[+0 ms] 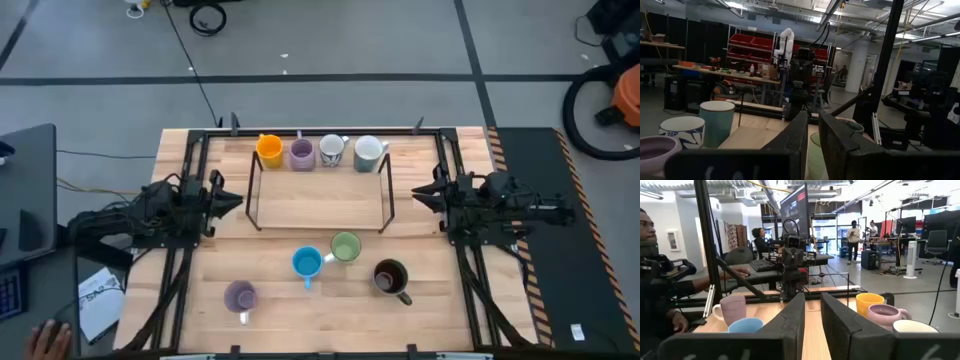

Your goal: Place coffee mugs

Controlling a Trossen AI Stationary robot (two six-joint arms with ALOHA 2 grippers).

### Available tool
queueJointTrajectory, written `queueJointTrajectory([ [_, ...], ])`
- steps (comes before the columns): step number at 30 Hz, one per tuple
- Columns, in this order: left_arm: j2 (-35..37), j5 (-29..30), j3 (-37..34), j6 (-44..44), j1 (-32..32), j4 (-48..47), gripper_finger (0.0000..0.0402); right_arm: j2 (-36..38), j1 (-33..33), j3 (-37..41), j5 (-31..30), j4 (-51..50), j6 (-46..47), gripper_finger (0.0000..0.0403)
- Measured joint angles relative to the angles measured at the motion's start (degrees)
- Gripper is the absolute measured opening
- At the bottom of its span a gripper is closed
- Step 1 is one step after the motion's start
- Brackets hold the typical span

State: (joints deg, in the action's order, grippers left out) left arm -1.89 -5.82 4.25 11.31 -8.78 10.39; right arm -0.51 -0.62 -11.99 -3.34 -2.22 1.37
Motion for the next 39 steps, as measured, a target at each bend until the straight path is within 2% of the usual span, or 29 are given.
queueJointTrajectory([
  [35, 0.02, 0.03, 0.0, 0.0, 0.0, 0.05, 0.0052, -0.02, 0.0, -0.02, 0.0, 0.02, 0.0, 0.0069],
  [39, 0.04, 2.0, 0.0, 0.02, -0.02, 4.04, 0.0052, -0.02, 0.01, -0.01, -0.33, 0.96, -0.02, 0.0069],
])
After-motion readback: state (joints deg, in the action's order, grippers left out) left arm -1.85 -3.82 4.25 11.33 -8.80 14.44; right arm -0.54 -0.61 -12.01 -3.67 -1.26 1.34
